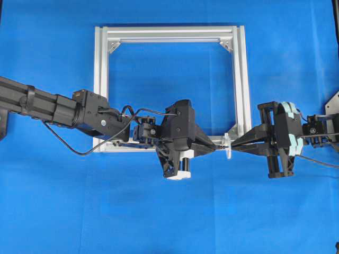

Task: Insert the wire through the string loop located on the right side.
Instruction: 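Close the left gripper on the plug emerging from the loop, then open the right gripper to release the cable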

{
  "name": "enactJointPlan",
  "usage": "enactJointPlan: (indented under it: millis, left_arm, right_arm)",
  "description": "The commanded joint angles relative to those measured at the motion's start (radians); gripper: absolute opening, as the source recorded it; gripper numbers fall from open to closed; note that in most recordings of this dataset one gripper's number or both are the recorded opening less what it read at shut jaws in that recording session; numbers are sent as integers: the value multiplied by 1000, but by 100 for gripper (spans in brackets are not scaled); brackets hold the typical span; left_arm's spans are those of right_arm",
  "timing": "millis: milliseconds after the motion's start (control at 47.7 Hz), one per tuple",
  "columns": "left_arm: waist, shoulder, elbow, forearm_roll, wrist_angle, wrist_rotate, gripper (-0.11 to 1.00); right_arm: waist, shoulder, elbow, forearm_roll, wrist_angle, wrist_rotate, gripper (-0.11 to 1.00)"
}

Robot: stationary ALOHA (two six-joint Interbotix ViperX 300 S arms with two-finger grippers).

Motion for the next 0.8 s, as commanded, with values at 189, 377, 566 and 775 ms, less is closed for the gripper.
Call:
enactJointPlan:
  millis: [189, 377, 566, 775]
  left_arm:
    - [5, -25, -12, 3, -5, 3, 8]
    - [5, -25, -12, 3, -5, 2, 8]
    - [5, -26, -8, 3, -5, 2, 8]
    - [5, -84, 55, 3, -5, 11, 8]
  right_arm:
    - [-5, -8, -9, 2, 6, -2, 15]
    - [-14, -11, -8, 2, 18, -2, 70]
    - [-14, -12, -5, 2, 18, -3, 97]
    - [-12, -12, -6, 3, 18, -5, 97]
